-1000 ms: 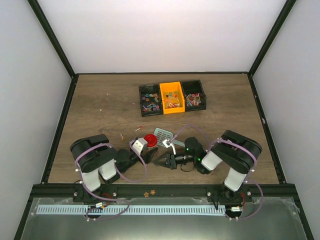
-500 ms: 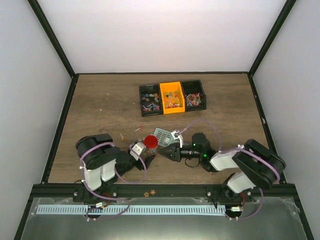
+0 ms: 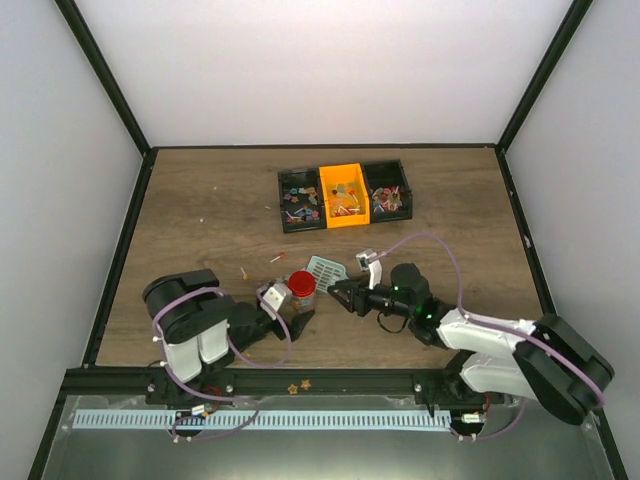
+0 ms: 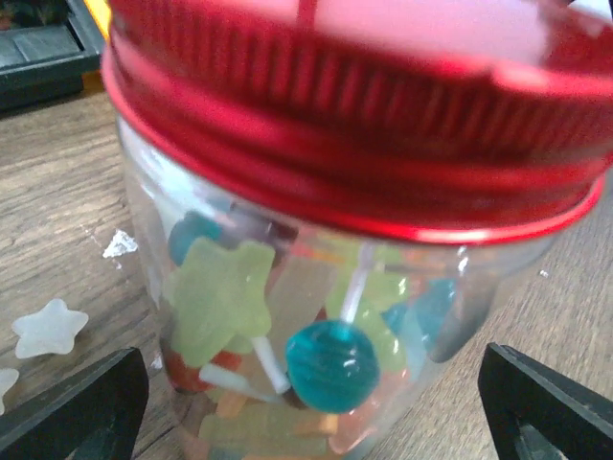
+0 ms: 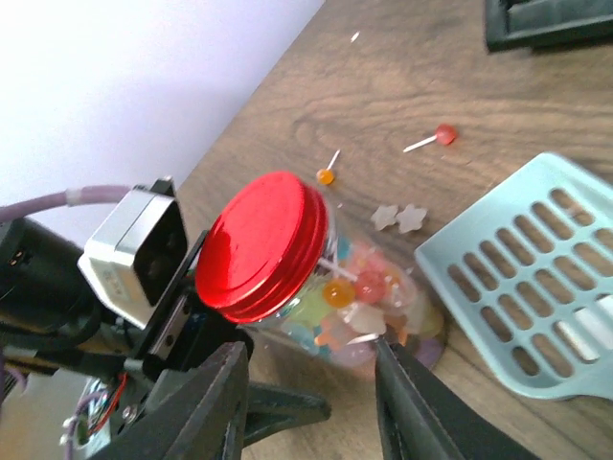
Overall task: Pack the candies
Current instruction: Screw the bottle lid onto the packing bottle.
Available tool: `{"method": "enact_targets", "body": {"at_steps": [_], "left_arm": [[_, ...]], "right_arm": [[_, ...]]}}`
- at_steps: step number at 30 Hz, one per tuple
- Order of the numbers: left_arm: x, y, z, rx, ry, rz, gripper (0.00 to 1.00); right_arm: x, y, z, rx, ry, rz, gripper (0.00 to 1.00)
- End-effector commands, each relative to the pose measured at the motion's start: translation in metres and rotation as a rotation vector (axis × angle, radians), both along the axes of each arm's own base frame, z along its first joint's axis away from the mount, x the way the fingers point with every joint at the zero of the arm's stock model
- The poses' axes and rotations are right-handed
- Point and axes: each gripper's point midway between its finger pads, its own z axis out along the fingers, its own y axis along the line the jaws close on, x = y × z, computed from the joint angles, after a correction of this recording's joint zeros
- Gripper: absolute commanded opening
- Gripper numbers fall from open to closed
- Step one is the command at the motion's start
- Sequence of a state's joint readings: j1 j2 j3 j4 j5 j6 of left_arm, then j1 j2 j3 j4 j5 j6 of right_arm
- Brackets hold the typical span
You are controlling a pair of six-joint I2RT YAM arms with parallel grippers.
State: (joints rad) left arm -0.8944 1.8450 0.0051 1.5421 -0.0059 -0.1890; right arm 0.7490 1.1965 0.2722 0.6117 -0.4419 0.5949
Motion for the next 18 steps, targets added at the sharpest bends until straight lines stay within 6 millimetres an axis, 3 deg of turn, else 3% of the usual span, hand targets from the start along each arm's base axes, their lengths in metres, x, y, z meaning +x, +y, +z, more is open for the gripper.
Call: {"method": "enact_targets", "body": {"at_steps": [1, 4, 12, 18], "left_arm": [[-0.031, 0.032, 0.024, -0.061, -0.037, -0.021, 0.98], [-0.037, 0.027, 0.026, -0.074, -0.031, -0.067, 1.00], [-0.060, 0.011, 0.041, -0.126, -0.067, -0.234, 1.00], [-0.049, 0.017, 0.043, -0.139, -0.051, -0.156, 1.00]], "right_arm": [[0.020, -0.022, 0.000, -0.090, -0.056, -0.151, 0.40], [0.030, -0.032, 0.000, -0.130, -0.070, -0.214, 0.43], [0.032, -0.038, 0.005, -0.109, -0.073, -0.229, 0.48], [0.032, -0.043, 0.007, -0.098, -0.075, -0.248, 0.48]]}}
